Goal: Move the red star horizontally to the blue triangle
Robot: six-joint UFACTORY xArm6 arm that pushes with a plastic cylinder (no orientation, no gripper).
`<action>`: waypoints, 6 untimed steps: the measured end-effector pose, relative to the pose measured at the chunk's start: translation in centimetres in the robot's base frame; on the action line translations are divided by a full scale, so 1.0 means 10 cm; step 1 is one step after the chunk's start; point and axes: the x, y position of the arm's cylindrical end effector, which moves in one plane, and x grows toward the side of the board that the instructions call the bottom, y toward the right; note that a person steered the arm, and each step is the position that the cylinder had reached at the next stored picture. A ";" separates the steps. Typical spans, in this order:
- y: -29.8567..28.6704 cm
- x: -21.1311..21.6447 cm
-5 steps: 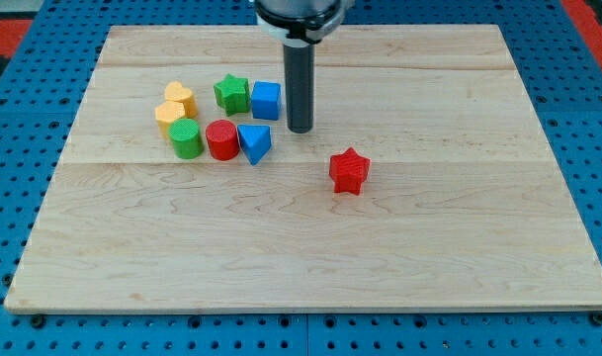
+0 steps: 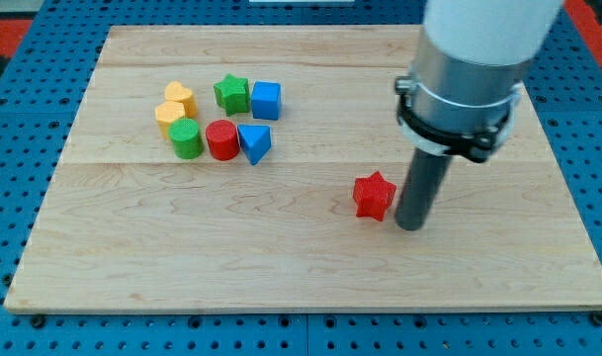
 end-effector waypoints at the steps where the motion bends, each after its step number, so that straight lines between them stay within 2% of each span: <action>1: -0.18 -0.48; 2: -0.25 -0.74; 3: -0.05 -0.17; 4: -0.16 -0.10; 6: -0.51 -1.02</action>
